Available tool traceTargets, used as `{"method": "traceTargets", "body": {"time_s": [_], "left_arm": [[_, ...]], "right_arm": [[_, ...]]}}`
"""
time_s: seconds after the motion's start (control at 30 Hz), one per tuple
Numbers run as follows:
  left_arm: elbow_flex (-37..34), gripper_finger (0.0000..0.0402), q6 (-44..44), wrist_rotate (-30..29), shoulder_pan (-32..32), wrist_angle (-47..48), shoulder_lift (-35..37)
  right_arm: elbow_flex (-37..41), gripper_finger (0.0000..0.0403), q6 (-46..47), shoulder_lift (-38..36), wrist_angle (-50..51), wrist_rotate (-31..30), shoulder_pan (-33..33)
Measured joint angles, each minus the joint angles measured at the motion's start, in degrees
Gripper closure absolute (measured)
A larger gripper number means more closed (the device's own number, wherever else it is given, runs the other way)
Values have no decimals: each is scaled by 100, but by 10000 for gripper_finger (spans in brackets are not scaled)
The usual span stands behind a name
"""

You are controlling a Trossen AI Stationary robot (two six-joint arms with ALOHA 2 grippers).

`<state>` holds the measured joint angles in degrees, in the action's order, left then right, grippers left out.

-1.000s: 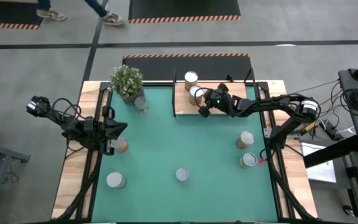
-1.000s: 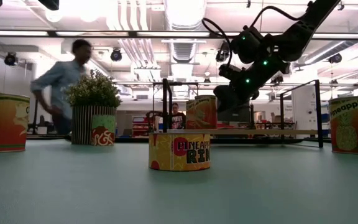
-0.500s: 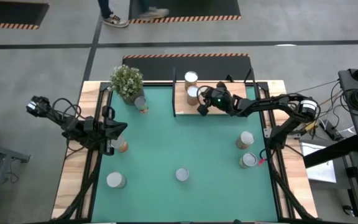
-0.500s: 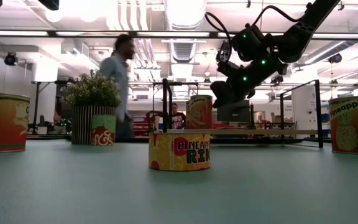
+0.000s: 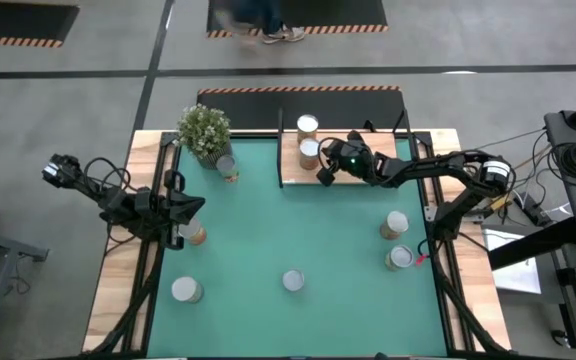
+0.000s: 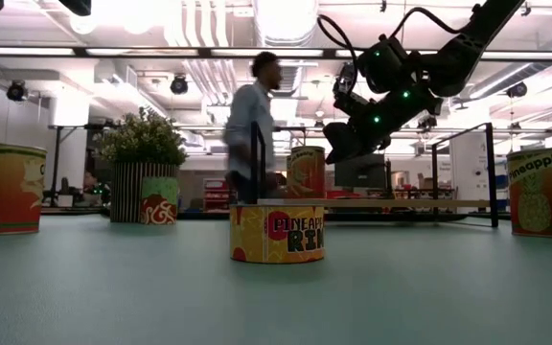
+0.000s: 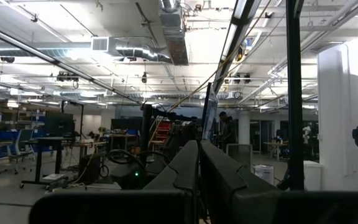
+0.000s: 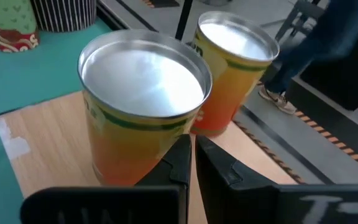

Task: Pick and place cans onto a shelf
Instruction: Put the orange can on the shelf

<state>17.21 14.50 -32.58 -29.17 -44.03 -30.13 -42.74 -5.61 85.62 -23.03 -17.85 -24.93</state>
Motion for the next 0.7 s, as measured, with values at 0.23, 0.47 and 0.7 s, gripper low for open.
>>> {"method": "traceTargets", "body": {"time_s": [0.23, 0.47, 0.7], "left_arm": [[0, 402, 0, 0, -2, -1, 0], [0, 402, 0, 0, -2, 0, 0], [0, 402, 0, 0, -2, 0, 0]], "right_arm": [[0, 390, -104, -5, -124, -20, 0], [-2, 390, 341, -526, 881, 44, 222], [15, 390, 757, -594, 991, 1890, 318]]}}
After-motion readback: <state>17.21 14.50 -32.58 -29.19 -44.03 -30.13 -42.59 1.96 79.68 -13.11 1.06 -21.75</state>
